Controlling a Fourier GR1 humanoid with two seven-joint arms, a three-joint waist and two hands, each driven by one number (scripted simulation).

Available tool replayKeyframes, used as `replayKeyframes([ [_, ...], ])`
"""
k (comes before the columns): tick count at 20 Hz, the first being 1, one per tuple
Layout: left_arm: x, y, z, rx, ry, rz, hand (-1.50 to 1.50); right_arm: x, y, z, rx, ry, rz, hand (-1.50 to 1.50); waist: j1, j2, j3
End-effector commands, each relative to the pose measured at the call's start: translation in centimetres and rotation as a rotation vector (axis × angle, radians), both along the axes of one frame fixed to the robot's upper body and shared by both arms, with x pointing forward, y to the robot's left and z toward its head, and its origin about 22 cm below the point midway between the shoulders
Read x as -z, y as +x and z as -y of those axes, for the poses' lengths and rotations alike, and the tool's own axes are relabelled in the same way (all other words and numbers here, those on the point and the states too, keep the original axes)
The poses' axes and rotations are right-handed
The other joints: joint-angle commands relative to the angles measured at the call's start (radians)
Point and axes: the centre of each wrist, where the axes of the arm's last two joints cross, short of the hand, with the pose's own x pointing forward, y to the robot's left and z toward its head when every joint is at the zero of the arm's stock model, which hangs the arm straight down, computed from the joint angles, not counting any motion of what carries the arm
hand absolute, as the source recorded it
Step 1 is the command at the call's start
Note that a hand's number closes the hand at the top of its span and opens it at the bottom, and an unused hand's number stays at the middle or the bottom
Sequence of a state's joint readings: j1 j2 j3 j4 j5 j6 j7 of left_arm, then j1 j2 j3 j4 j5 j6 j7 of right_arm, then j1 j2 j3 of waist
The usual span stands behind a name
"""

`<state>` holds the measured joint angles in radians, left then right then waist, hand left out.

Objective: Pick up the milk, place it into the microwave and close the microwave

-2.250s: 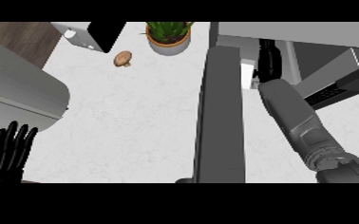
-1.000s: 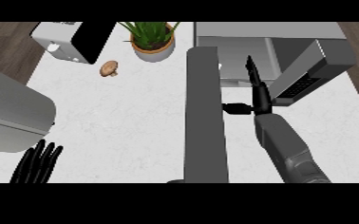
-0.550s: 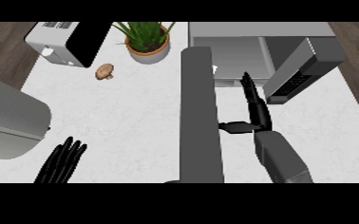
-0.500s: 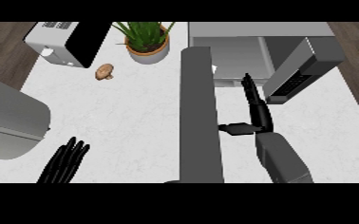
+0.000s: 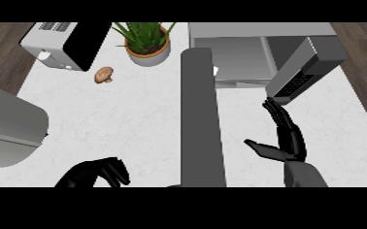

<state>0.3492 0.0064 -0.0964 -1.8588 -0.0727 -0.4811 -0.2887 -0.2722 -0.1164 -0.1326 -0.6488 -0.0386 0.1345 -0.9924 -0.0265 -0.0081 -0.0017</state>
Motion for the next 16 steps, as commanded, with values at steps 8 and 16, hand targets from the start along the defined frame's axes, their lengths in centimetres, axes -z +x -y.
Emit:
replayKeyframes([
  [8, -2.0, 7.5, 7.3, 0.057, 0.163, 0.055, 1.5, -3.5, -5.4, 6.2, 0.047, 0.097, 0.054, -1.5, 0.006, 0.007, 0.001],
  [16, 1.0, 10.3, 13.6, 0.189, 0.271, 0.148, 1.5, -7.6, -5.4, 7.9, 0.073, 0.009, 0.088, -1.5, 0.003, 0.009, 0.001],
])
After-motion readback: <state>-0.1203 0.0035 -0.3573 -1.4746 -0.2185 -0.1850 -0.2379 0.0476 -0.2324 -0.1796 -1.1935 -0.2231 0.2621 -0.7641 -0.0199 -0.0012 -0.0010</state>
